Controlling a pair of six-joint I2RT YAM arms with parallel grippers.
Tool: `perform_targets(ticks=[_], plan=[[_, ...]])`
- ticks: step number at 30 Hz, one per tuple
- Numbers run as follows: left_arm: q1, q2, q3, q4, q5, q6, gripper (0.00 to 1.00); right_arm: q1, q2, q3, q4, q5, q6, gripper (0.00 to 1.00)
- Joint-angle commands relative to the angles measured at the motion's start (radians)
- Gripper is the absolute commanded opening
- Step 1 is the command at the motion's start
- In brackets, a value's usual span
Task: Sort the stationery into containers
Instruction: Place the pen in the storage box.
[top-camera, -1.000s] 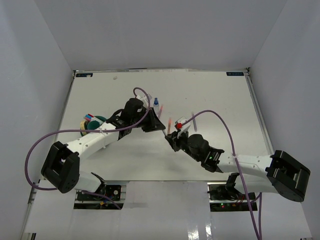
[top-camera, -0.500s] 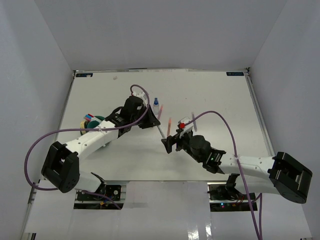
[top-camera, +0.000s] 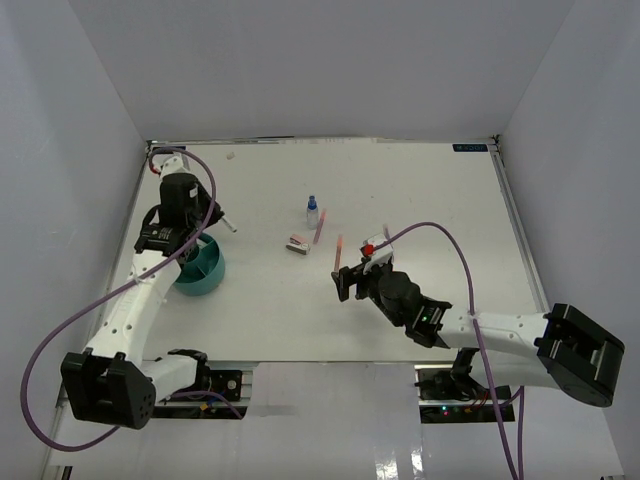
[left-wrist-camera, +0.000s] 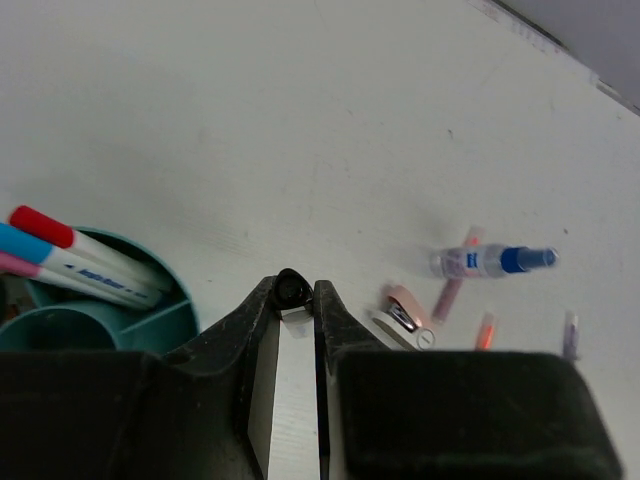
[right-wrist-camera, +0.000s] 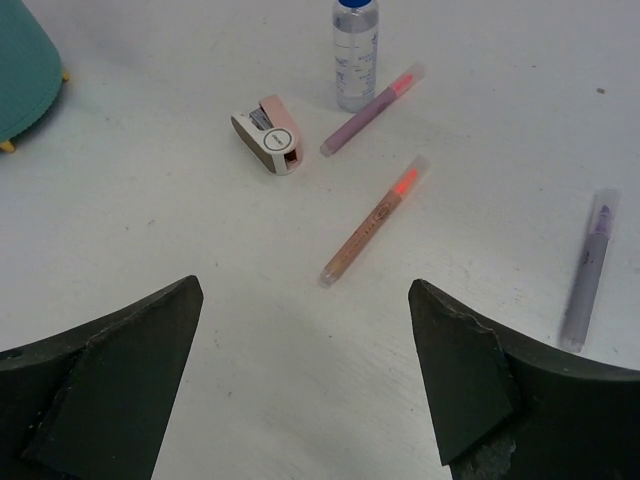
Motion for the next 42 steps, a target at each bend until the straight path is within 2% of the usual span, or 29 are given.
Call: perform_targets(ticks=[1, 11, 18, 21, 25, 26, 31, 32, 35, 36, 42], plan=[[0.047, -0.021, 0.023, -0.056, -0.103, 0.069, 0.10, -0.001, 0.015, 0.025, -0.001, 0.052, -0.012, 0.90], [0.148, -0.056, -0.058, 0.024, -0.153, 0.108, 0.09, -0.001, 0.041, 0.051, -0.038, 0.035, -0.021, 0.90], [0.221, -0.067, -0.100, 0.084, -0.120, 0.119, 0.10, -0.003, 0.053, 0.065, -0.056, 0.015, -0.020, 0.90], [0.233, -0.056, -0.115, 0.091, -0.104, 0.114, 0.14, -0.003, 0.050, 0.065, -0.056, 0.024, -0.020, 0.90], [0.253, -0.044, -0.126, 0.094, -0.078, 0.112, 0.26, -0.003, 0.055, 0.067, -0.067, 0.053, -0.018, 0.90], [0.254, -0.044, -0.126, 0.096, -0.074, 0.111, 0.33, -0.006, 0.058, 0.070, -0.073, 0.061, -0.015, 0.90], [0.262, -0.053, -0.132, 0.102, -0.037, 0.111, 0.54, -0.048, 0.083, 0.102, -0.182, 0.112, 0.058, 0.91], [0.260, -0.053, -0.132, 0.104, -0.020, 0.111, 0.63, -0.090, 0.087, 0.110, -0.210, 0.107, 0.083, 0.92], [0.262, -0.054, -0.131, 0.102, 0.018, 0.116, 0.73, -0.192, 0.106, 0.131, -0.295, 0.051, 0.158, 0.94], [0.262, -0.056, -0.131, 0.102, 0.031, 0.117, 0.78, -0.217, 0.112, 0.134, -0.309, 0.016, 0.167, 0.94], [0.262, -0.094, -0.147, 0.110, 0.149, 0.119, 0.92, -0.340, 0.142, 0.171, -0.377, -0.022, 0.172, 0.96]])
